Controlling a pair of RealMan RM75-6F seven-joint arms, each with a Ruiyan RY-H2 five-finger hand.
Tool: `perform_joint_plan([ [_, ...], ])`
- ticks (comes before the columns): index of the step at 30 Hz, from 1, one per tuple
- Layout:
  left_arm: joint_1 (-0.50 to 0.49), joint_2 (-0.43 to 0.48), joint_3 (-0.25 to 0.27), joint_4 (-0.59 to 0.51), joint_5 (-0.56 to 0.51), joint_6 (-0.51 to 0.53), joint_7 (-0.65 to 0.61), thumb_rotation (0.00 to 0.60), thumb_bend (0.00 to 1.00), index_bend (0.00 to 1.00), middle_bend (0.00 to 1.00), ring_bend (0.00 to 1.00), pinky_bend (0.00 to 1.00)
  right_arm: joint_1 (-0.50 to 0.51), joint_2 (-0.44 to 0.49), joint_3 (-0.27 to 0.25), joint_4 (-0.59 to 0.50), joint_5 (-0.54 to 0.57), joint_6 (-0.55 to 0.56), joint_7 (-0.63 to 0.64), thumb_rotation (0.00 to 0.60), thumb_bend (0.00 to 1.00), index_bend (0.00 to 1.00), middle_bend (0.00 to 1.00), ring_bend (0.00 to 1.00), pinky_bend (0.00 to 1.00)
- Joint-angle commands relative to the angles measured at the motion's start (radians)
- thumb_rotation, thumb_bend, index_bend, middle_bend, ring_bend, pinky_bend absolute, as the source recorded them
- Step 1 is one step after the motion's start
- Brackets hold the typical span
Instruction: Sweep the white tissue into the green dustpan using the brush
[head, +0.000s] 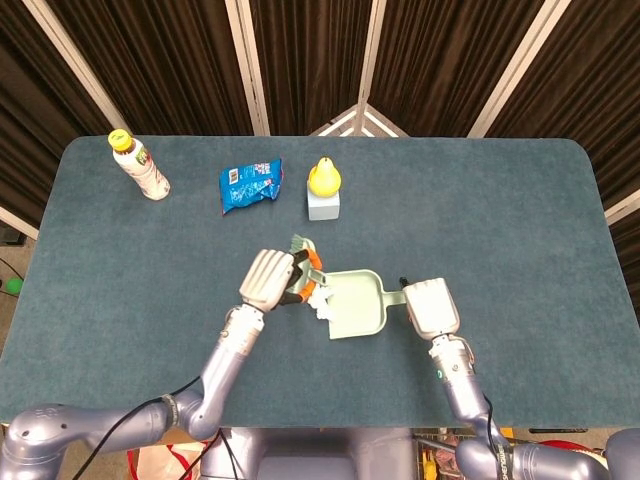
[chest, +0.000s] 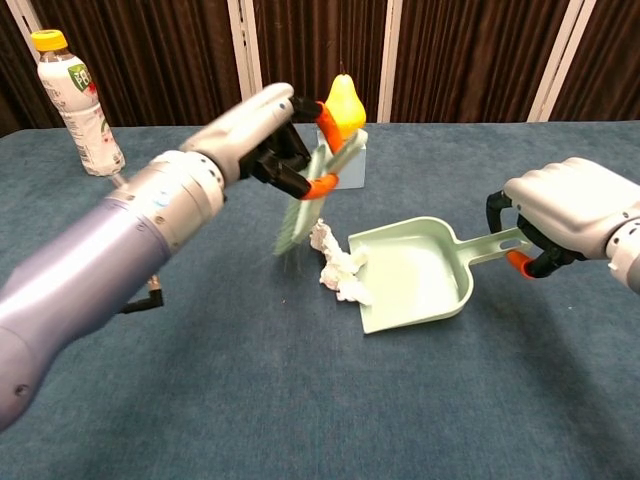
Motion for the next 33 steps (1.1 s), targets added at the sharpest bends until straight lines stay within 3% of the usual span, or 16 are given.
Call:
perform_joint_plan([
  [1,-0.027,-0.046,0.003,0.038,0.003,-0.017,0.003,0.6,0.62,0.76,1.0,1.0,1.0,0.002,0.0,0.003,0.003,0.002,-0.001,0.003,0.6,0.47,0.61,0.84,0.84,0.81],
  [13,-0.087,-0.192,-0.024,0.167,0.047,0.021,-0.031,0.6,0.57,0.74,1.0,1.0,1.0,-0.003,0.029,0.006,-0.014,0.0,0.002,0.023,0.6,0.47,0.61,0.84,0.84,0.81],
  [33,-0.182,-0.277,-0.124,0.183,0.077,0.049,-0.031,0.6,0.54,0.73,1.0,1.0,1.0,-0.009,0.067,0.007,-0.056,0.006,0.011,0.031,0.6,0.47,0.61,0.84,0.84,0.81],
])
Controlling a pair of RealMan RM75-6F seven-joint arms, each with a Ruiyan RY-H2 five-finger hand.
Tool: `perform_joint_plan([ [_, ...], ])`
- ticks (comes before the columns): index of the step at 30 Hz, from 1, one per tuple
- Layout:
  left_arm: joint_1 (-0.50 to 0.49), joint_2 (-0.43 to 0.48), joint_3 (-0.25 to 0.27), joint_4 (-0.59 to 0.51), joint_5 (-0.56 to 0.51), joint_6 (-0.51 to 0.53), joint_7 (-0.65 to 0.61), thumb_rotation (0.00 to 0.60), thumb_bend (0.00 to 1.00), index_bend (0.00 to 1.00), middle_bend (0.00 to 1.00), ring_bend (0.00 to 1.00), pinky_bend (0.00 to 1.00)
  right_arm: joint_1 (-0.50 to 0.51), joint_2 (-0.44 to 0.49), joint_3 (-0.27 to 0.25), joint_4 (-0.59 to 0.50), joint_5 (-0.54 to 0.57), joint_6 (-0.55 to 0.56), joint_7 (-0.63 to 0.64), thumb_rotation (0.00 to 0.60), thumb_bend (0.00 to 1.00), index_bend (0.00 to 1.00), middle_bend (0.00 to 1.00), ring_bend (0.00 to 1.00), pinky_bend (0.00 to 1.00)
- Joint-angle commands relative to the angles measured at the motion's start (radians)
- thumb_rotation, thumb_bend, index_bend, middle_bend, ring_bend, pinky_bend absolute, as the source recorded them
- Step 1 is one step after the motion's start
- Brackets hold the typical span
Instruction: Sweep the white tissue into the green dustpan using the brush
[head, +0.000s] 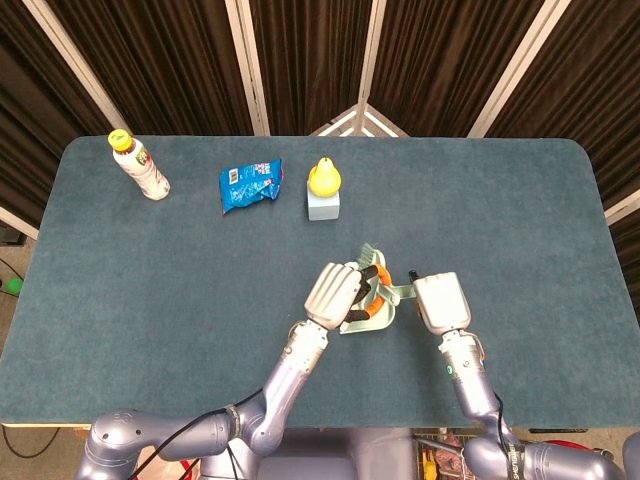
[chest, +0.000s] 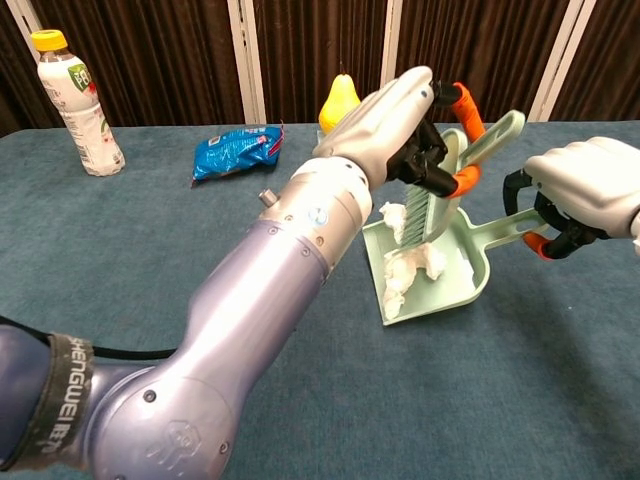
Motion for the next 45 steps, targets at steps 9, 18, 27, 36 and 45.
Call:
perform_joint_plan([
  [9,0.015,0.031,-0.002,-0.015,-0.004,0.013,0.006,0.6,0.53,0.73,1.0,1.0,1.0,-0.004,0.004,-0.011,0.005,0.003,-0.002,-0.002,0.6,0.47,0.61,0.84,0.84,0.81],
  [18,0.035,0.084,-0.016,-0.079,-0.004,0.031,-0.003,0.6,0.53,0.73,1.0,1.0,1.0,-0.001,0.013,-0.008,-0.022,0.072,0.0,-0.091,0.6,0.47,0.2,0.84,0.84,0.81],
  [27,0.05,0.126,-0.021,-0.135,-0.019,0.036,0.01,0.6,0.53,0.73,1.0,1.0,1.0,0.001,0.01,-0.015,-0.041,0.091,0.008,-0.113,0.6,0.47,0.07,0.84,0.83,0.81],
  [36,0.11,0.185,0.052,-0.205,-0.027,0.036,0.024,0.6,0.53,0.74,1.0,1.0,1.0,0.0,0.001,-0.024,-0.044,0.085,0.029,-0.124,0.6,0.47,0.0,0.84,0.83,0.81],
  [45,0.168,0.228,0.117,-0.25,-0.028,0.049,0.045,0.6,0.53,0.74,1.0,1.0,1.0,-0.011,0.003,-0.035,-0.051,0.067,0.051,-0.113,0.6,0.47,0.0,0.84,0.82,0.81],
])
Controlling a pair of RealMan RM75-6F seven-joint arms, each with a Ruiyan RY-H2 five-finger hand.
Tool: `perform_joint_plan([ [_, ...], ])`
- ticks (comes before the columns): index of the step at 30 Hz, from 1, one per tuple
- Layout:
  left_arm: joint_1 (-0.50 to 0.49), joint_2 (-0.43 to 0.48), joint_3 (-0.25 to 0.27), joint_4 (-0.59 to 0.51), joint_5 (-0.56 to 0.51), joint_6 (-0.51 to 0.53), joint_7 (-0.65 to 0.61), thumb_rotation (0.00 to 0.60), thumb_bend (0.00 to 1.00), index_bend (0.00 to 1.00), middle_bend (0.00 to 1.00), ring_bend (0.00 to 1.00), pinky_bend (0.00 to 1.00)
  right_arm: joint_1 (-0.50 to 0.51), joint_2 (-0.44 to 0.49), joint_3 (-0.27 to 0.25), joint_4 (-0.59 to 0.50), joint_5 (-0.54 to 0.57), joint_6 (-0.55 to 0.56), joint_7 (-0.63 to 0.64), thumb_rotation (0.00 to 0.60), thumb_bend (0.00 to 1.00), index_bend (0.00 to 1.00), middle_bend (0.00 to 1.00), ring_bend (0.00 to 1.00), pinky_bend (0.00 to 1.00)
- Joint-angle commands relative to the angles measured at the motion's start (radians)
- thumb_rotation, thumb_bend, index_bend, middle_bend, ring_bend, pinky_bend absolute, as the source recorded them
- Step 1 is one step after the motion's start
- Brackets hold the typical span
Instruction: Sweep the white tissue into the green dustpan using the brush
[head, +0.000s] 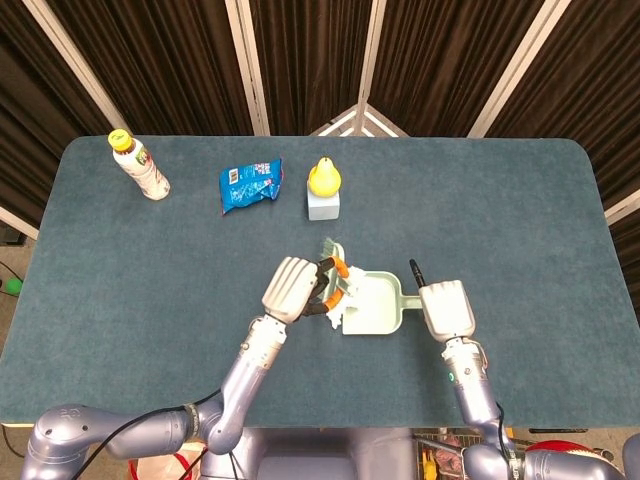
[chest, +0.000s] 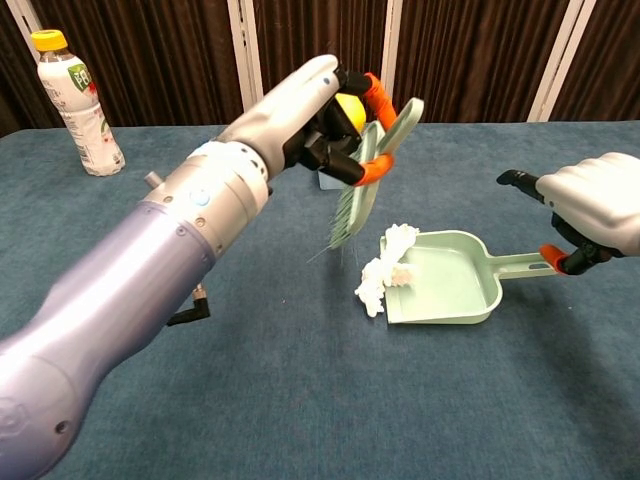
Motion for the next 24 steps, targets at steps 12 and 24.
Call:
perform_joint_plan([
  [12,0.112,0.396,0.085,-0.183,0.058,0.027,0.283,0.6,0.53,0.73,1.0,1.0,1.0,-0.042,0.07,-0.026,-0.055,-0.036,0.033,0.048,0.6,0.47,0.0,0.84,0.81,0.81],
  [24,0.22,0.668,0.149,-0.243,-0.04,0.003,0.428,0.6,0.14,0.26,0.44,0.55,0.65,-0.051,0.087,-0.024,-0.112,-0.057,0.056,0.02,0.6,0.47,0.0,0.84,0.81,0.81],
])
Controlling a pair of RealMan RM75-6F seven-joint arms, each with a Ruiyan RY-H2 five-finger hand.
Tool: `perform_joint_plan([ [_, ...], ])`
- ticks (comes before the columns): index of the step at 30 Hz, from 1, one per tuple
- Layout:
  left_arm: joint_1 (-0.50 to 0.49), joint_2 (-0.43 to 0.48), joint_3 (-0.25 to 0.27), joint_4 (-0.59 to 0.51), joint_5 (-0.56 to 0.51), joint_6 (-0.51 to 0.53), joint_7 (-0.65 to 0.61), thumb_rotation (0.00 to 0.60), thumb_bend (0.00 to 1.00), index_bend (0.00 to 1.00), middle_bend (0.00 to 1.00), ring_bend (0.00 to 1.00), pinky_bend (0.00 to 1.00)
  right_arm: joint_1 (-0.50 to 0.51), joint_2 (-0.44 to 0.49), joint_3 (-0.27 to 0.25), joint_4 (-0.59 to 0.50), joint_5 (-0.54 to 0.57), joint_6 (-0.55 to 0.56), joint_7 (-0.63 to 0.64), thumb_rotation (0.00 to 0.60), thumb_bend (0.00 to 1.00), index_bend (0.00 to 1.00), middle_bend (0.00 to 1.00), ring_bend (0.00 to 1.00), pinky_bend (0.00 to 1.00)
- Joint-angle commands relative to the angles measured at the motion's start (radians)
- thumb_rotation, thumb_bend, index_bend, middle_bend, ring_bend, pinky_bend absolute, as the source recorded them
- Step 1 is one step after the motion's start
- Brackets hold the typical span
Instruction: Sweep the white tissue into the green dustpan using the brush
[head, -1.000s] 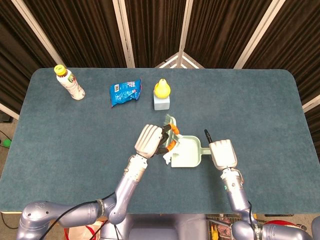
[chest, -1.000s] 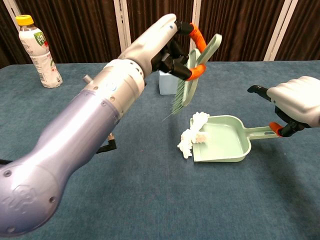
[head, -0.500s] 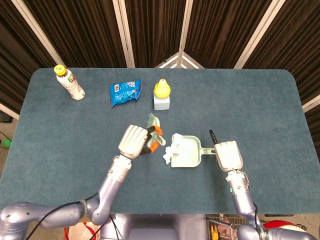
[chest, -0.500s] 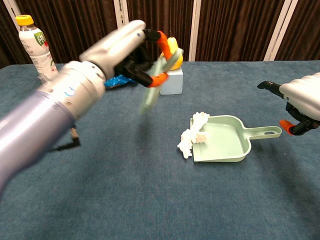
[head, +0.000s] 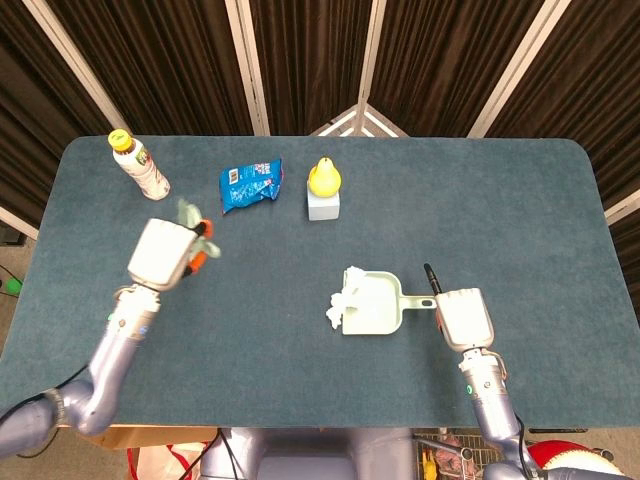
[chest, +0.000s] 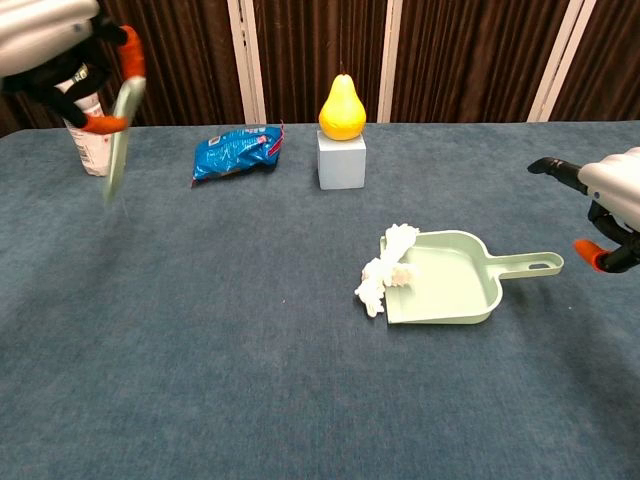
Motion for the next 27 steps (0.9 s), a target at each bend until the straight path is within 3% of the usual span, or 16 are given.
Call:
perform_joint_plan([
  [1,0.035,0.054,0.022,-0.032,-0.06,-0.023,0.029,0.6,0.11,0.21,0.36,0.48,0.59,0.006,-0.002,0.009,-0.014,0.007,-0.001,-0.02,0.6,0.47,0.0,0.84,0.81,0.81],
  [4,0.052,0.075,0.027,-0.052,-0.085,-0.024,0.018,0.6,0.09,0.16,0.21,0.35,0.47,0.001,-0.003,0.003,-0.023,0.004,0.005,-0.031,0.6,0.47,0.0,0.84,0.81,0.81],
  [6,0.059,0.078,0.03,-0.056,-0.085,-0.019,0.004,0.6,0.09,0.15,0.17,0.3,0.43,-0.002,-0.001,0.001,-0.026,0.003,0.009,-0.033,0.6,0.47,0.0,0.84,0.8,0.81],
  [9,0.074,0.082,0.029,-0.067,-0.086,-0.007,-0.032,0.6,0.09,0.12,0.13,0.24,0.38,-0.007,0.008,-0.001,-0.032,-0.004,0.014,-0.026,0.6,0.47,0.0,0.82,0.77,0.78],
  [15,0.125,0.106,0.046,-0.093,-0.051,0.038,-0.142,0.6,0.09,0.1,0.07,0.16,0.34,-0.027,0.056,-0.009,-0.041,-0.041,0.022,0.031,0.6,0.47,0.0,0.66,0.61,0.66],
  [18,0.159,0.127,0.066,-0.115,-0.019,0.063,-0.203,0.6,0.09,0.1,0.07,0.16,0.34,-0.044,0.09,-0.018,-0.042,-0.067,0.027,0.078,0.6,0.47,0.0,0.54,0.48,0.54],
  [22,0.229,0.171,0.125,-0.157,0.07,0.127,-0.294,0.6,0.08,0.1,0.05,0.11,0.3,-0.087,0.157,-0.05,-0.044,-0.137,0.049,0.195,0.6,0.47,0.0,0.27,0.18,0.23],
  [24,0.262,0.189,0.157,-0.163,0.114,0.159,-0.313,0.6,0.05,0.09,0.03,0.07,0.26,-0.11,0.187,-0.066,-0.04,-0.177,0.067,0.25,0.6,0.47,0.0,0.16,0.06,0.12],
  [27,0.323,0.212,0.212,-0.164,0.176,0.223,-0.294,0.6,0.02,0.08,0.0,0.02,0.17,-0.149,0.238,-0.092,-0.03,-0.235,0.101,0.332,0.6,0.41,0.0,0.02,0.0,0.03],
])
